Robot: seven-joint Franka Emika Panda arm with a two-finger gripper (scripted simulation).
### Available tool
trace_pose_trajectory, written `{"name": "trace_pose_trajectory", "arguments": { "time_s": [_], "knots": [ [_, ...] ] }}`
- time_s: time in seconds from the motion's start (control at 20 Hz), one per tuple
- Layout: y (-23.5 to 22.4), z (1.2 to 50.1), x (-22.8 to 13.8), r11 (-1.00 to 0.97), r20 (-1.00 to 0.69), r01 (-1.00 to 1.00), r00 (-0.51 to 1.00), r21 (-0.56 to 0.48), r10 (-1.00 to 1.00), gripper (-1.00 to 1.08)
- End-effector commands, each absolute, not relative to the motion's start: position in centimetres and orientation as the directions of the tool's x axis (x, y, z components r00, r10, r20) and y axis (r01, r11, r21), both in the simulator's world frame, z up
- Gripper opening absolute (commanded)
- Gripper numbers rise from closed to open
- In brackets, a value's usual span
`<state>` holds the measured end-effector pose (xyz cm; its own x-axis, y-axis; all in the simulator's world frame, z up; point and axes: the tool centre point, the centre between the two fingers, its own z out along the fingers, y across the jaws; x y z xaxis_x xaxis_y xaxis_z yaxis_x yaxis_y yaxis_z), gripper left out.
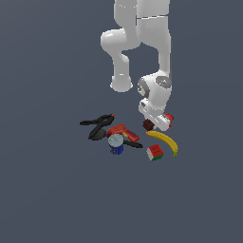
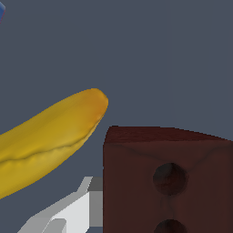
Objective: Pick up a designated object from a clutter of objects.
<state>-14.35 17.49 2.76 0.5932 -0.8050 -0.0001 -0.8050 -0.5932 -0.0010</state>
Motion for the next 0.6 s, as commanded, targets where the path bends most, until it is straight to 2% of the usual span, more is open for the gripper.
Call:
{"name": "trace_pose_trajectory", "arguments": {
  "time_s": [0.0, 0.55],
  "knots": [
    [17.45, 2.68, -14.39, -0.593, 0.0, -0.805, 0.593, 0.0, -0.805, -1.0],
    [17.34, 3.57, -13.99, -0.593, 0.0, -0.805, 0.593, -0.002, -0.805, -1.0]
  ]
}}
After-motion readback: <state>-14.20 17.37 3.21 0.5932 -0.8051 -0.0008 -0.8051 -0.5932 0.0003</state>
